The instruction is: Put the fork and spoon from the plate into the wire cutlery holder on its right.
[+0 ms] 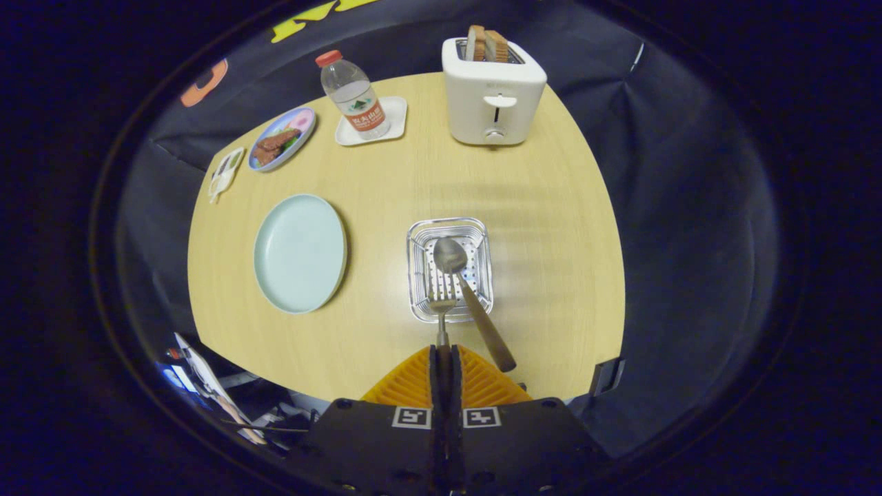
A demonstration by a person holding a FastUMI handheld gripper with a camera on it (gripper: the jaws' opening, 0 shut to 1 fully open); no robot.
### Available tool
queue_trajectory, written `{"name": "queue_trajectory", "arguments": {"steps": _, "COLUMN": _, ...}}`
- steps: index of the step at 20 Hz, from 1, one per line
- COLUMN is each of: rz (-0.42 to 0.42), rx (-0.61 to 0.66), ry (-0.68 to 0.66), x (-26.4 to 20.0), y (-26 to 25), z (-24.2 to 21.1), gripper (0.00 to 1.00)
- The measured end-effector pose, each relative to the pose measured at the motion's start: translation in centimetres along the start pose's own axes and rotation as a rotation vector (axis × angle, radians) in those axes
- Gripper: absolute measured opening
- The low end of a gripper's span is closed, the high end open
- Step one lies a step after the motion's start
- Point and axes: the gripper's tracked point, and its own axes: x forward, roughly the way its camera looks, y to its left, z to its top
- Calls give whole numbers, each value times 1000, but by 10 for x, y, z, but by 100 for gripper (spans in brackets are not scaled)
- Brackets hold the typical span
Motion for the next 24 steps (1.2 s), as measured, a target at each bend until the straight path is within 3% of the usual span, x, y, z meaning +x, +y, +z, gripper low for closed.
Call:
{"name": "queue_trajectory", "arguments": {"steps": 9, "rz": -34, "rx": -16, "ry": 76, "x": 11, "y": 9, "z": 20, "gripper": 5}}
{"name": "queue_trajectory", "arguments": {"steps": 14, "rz": -57, "rx": -42, "ry": -32, "x": 3, "y": 8, "z": 36, "gripper": 11}}
{"name": "queue_trajectory", "arguments": {"steps": 15, "rz": -63, "rx": -55, "ry": -55, "x": -1, "y": 8, "z": 38, "gripper": 31}}
{"name": "queue_trajectory", "arguments": {"steps": 18, "rz": -67, "rx": -73, "ry": -104, "x": -10, "y": 13, "z": 36, "gripper": 52}}
{"name": "queue_trajectory", "arguments": {"steps": 21, "rz": -44, "rx": -75, "ry": -166, "x": -18, "y": 28, "z": 33, "gripper": 86}}
{"name": "queue_trajectory", "arguments": {"steps": 23, "rz": -45, "rx": -81, "ry": -236, "x": -24, "y": 39, "z": 33, "gripper": 98}}
{"name": "queue_trajectory", "arguments": {"steps": 24, "rz": -44, "rx": -85, "ry": -272, "x": -30, "y": 45, "z": 32, "gripper": 99}}
